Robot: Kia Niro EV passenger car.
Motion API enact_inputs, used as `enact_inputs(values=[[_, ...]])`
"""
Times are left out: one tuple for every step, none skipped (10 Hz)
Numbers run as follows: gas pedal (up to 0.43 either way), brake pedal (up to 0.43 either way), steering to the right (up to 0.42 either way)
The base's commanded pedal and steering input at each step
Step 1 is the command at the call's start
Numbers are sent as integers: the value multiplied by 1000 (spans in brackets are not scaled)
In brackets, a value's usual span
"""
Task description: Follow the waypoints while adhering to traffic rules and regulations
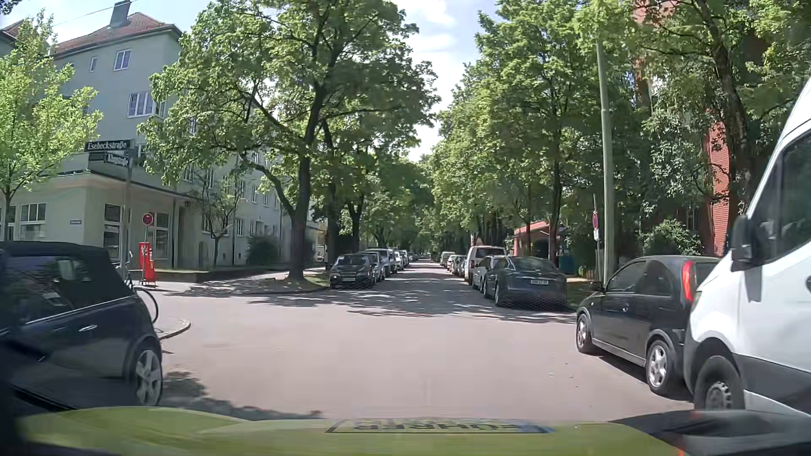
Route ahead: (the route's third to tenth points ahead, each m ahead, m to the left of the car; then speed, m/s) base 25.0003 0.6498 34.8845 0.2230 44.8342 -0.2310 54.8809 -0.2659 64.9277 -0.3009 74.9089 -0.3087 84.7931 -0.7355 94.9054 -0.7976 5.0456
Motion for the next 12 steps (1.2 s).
enact_inputs(values=[[0,159,-3],[0,159,-3],[0,159,-3],[0,159,-3],[0,159,-3],[0,159,-3],[0,159,-3],[0,159,-3],[0,159,-4],[0,165,-4],[0,165,-4],[0,165,-4]])
